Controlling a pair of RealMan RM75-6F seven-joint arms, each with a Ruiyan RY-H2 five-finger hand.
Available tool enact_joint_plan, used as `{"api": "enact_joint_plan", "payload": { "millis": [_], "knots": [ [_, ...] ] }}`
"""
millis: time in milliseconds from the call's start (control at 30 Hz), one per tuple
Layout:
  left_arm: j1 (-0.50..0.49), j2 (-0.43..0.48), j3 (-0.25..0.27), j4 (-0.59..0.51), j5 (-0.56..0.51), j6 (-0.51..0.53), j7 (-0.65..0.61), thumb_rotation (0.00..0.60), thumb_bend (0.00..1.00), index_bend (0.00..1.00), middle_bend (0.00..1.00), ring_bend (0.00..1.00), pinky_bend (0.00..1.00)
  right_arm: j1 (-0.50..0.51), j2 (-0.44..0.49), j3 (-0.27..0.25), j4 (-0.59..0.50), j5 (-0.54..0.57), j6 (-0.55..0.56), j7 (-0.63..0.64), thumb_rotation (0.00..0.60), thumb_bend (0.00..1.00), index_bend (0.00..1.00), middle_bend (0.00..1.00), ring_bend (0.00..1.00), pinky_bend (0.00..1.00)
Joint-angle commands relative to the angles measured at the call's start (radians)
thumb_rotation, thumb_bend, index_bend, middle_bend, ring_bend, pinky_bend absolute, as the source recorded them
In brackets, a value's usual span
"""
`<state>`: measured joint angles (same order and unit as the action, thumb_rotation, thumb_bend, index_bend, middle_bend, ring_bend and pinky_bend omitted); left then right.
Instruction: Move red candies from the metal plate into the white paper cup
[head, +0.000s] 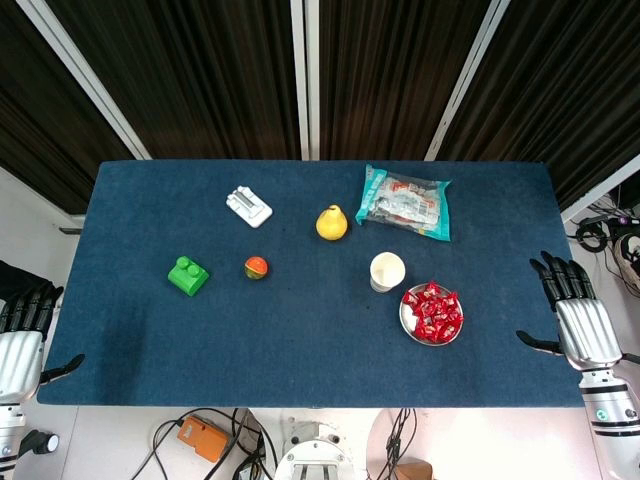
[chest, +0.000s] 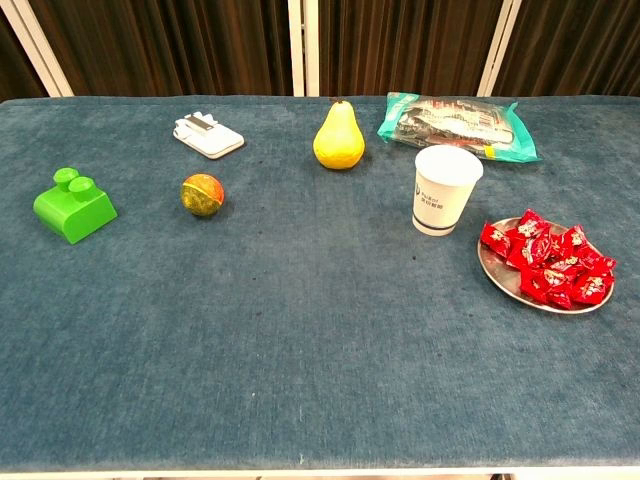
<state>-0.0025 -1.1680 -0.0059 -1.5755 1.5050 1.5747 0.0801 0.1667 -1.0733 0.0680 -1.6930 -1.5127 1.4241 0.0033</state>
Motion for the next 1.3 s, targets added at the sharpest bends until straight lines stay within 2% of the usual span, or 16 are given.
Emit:
{"api": "enact_joint_plan", "payload": {
  "millis": [33,67,133,200,233,267,333,433,500,700,900,1233,1300],
  "knots": [
    [-0.005,-0.003,-0.004,0.001,-0.004,-0.008,0.000,0.600,0.00,0.00,0.00,0.00,0.00,0.007,-0.003,0.003,-0.001,0.002,-0.010,-0.009,0.600,0.14,0.00,0.03,0.00,0.00],
    [-0.007,-0.004,-0.005,0.002,-0.006,-0.013,0.000,0.600,0.00,0.00,0.00,0.00,0.00,0.011,-0.005,0.004,-0.002,0.001,-0.014,-0.013,0.600,0.14,0.00,0.04,0.00,0.01],
    [-0.012,-0.006,-0.007,0.003,-0.006,-0.021,0.001,0.600,0.00,0.00,0.00,0.00,0.00,0.027,-0.007,0.004,-0.006,-0.010,-0.035,-0.031,0.600,0.14,0.00,0.10,0.04,0.09],
    [-0.015,-0.008,-0.009,0.006,-0.005,-0.026,0.002,0.600,0.00,0.00,0.00,0.00,0.00,0.057,0.002,-0.008,-0.019,-0.031,-0.089,-0.043,0.600,0.14,0.00,0.29,0.25,0.32],
    [-0.017,-0.010,-0.011,0.007,-0.005,-0.027,0.001,0.600,0.00,0.00,0.00,0.00,0.00,0.082,0.008,-0.014,-0.032,-0.038,-0.137,-0.050,0.600,0.14,0.00,0.35,0.34,0.40],
    [-0.019,-0.012,-0.013,0.008,-0.005,-0.027,0.000,0.600,0.00,0.00,0.00,0.00,0.00,0.103,0.010,-0.016,-0.040,-0.038,-0.175,-0.055,0.600,0.14,0.03,0.44,0.48,0.54],
    [-0.022,-0.015,-0.017,0.012,-0.006,-0.031,-0.004,0.600,0.00,0.00,0.00,0.00,0.00,0.152,0.003,-0.016,-0.041,-0.030,-0.262,-0.081,0.600,0.14,0.11,0.60,0.68,0.71],
    [-0.025,-0.018,-0.019,0.018,-0.007,-0.036,-0.008,0.600,0.00,0.00,0.00,0.00,0.00,0.217,-0.031,-0.006,-0.014,0.013,-0.374,-0.114,0.600,0.16,0.21,0.72,0.83,0.84],
    [-0.026,-0.019,-0.018,0.021,-0.008,-0.039,-0.009,0.600,0.00,0.00,0.00,0.00,0.00,0.251,-0.059,-0.002,0.013,0.041,-0.435,-0.123,0.600,0.22,0.26,0.79,0.90,0.91],
    [-0.024,-0.022,-0.019,0.025,-0.016,-0.044,-0.014,0.600,0.00,0.00,0.00,0.00,0.00,0.324,-0.153,0.011,0.112,0.100,-0.541,-0.131,0.600,0.33,0.35,0.86,0.98,1.00],
    [-0.023,-0.025,-0.021,0.024,-0.023,-0.046,-0.013,0.600,0.00,0.00,0.00,0.00,0.00,0.363,-0.212,0.011,0.192,0.126,-0.591,-0.101,0.600,0.42,0.37,0.87,1.00,1.00],
    [-0.025,-0.024,-0.025,0.023,-0.028,-0.051,-0.001,0.600,0.00,0.00,0.00,0.00,0.00,0.407,-0.297,-0.006,0.292,0.107,-0.629,-0.029,0.600,0.47,0.40,0.88,1.00,1.00],
    [-0.024,-0.023,-0.025,0.022,-0.028,-0.049,0.001,0.600,0.00,0.00,0.00,0.00,0.00,0.412,-0.309,-0.010,0.307,0.096,-0.626,-0.008,0.600,0.49,0.43,0.89,1.00,1.00]
  ]
}}
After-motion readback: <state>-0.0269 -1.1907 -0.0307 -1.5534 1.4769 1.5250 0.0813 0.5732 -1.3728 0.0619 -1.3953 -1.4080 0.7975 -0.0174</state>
